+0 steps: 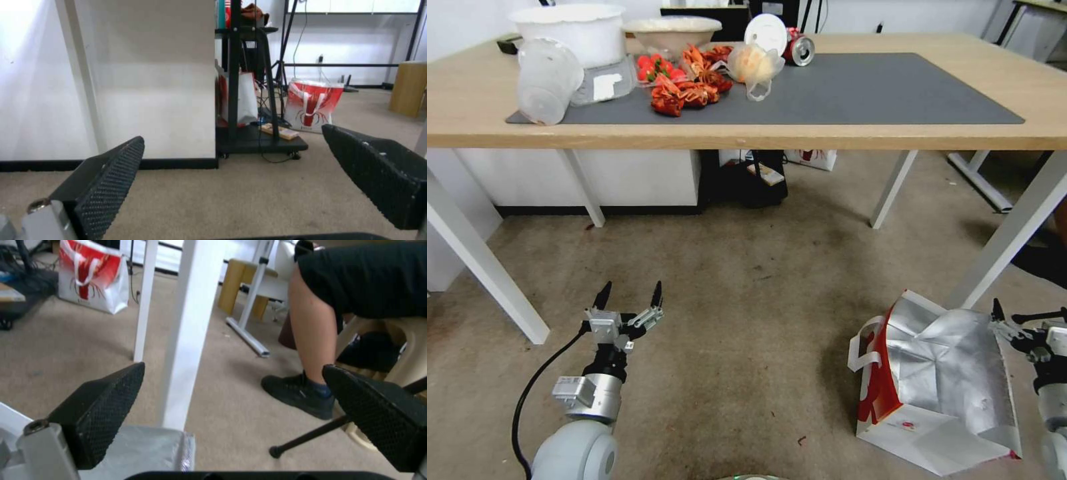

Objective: Pick up the food delivery bag from the floor and place it on the table.

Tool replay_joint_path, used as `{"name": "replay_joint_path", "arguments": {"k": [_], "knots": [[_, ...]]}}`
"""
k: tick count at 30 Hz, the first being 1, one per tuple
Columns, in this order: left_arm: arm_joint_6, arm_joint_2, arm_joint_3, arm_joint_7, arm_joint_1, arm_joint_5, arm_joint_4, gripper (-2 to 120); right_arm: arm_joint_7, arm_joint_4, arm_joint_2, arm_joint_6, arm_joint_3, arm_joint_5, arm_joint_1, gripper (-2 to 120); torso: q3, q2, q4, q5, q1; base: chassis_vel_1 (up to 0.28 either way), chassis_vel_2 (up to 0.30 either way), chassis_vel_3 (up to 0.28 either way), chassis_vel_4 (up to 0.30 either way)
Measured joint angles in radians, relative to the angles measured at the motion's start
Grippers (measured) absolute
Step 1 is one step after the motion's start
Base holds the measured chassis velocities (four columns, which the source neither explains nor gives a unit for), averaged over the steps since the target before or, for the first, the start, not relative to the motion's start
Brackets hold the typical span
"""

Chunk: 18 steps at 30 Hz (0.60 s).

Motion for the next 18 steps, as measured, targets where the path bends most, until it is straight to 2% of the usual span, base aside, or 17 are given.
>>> {"name": "replay_joint_path", "arguments": {"k": [6,18], "knots": [[0.000,-0.005,0.002,-0.005,0.000,0.005,-0.003,99,-0.029,-0.067,-0.029,-0.017,-0.019,0.023,0.025,100,0.000,0.000,0.0000,-0.0001,0.000,0.000,0.000,0.000,0.000],[-0.008,-0.005,-0.006,-0.019,0.003,0.008,-0.005,99,-0.059,-0.155,-0.041,-0.077,-0.077,0.051,0.080,99,0.000,0.000,0.0002,0.0000,0.000,0.000,0.000,0.000,0.000]]}}
